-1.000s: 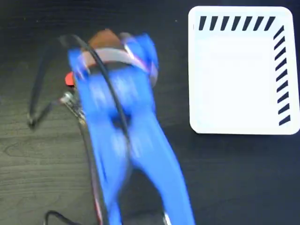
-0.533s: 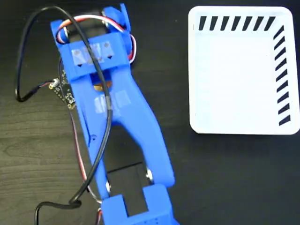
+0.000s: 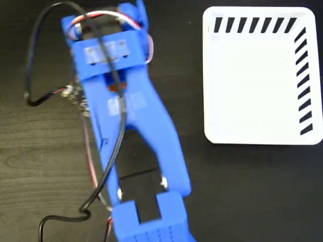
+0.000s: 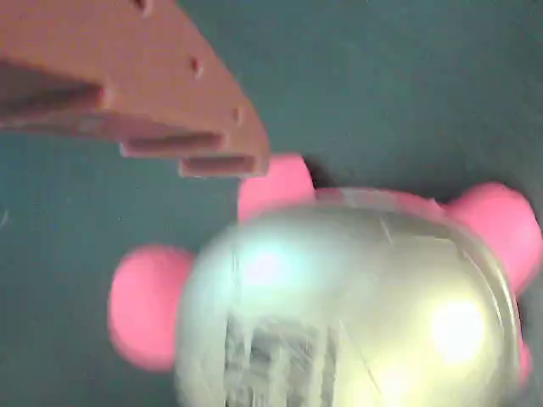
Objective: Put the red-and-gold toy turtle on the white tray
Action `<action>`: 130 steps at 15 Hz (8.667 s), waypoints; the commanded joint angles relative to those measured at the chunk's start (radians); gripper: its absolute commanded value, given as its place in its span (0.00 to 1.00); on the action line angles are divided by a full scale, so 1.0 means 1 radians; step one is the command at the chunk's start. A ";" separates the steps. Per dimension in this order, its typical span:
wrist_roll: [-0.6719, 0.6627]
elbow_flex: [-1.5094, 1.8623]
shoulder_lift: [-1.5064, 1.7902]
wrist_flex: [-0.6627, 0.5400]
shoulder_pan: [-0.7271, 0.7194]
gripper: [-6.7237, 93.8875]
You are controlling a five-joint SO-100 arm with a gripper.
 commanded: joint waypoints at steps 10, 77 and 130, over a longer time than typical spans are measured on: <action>-0.017 -0.066 -0.161 -0.054 -0.014 0.71; 0.094 0.181 0.133 -0.252 0.614 0.71; 0.658 1.747 2.095 -0.354 0.054 0.07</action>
